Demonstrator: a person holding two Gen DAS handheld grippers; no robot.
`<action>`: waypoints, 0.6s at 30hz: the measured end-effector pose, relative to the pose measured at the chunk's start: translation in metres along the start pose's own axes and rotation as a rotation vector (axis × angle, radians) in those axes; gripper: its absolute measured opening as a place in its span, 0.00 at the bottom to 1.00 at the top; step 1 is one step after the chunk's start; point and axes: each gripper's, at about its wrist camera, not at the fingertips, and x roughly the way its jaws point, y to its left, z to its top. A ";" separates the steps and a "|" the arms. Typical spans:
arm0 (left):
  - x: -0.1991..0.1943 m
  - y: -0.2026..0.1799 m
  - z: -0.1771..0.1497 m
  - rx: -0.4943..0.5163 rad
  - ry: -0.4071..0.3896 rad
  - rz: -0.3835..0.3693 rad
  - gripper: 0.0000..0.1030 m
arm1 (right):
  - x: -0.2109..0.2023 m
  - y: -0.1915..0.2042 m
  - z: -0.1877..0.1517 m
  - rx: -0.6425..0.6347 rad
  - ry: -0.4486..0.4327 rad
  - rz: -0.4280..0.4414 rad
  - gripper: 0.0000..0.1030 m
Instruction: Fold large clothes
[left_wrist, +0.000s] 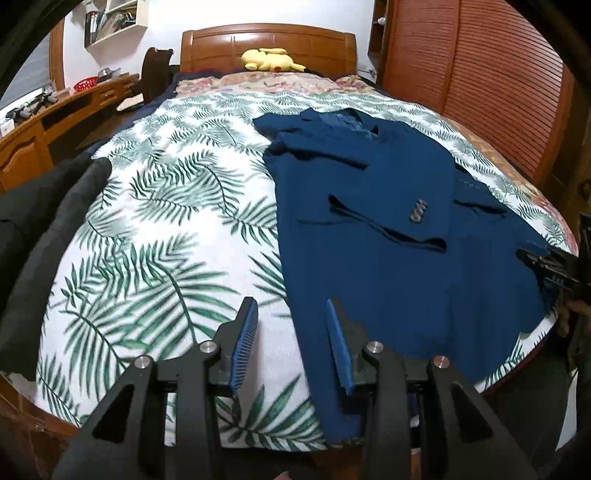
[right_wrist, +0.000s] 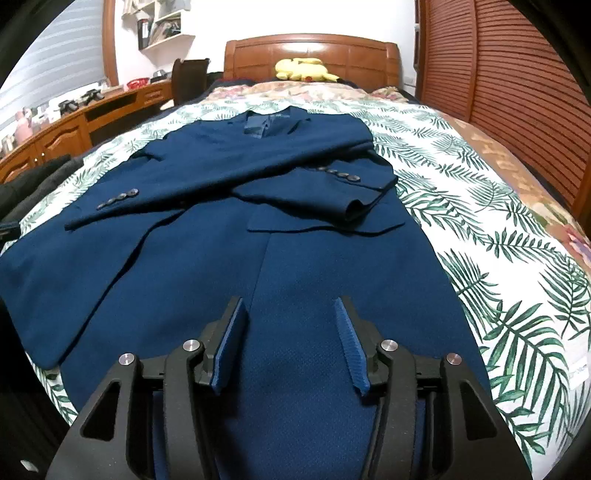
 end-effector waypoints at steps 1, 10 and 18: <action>0.001 -0.001 -0.002 0.001 0.004 -0.002 0.36 | -0.001 0.000 0.001 -0.001 0.006 -0.003 0.53; 0.006 0.002 -0.008 -0.002 0.011 0.003 0.36 | -0.032 -0.015 -0.003 -0.002 0.023 -0.055 0.55; 0.003 0.000 -0.010 -0.003 0.015 0.008 0.37 | -0.044 -0.047 -0.009 0.019 0.046 -0.148 0.56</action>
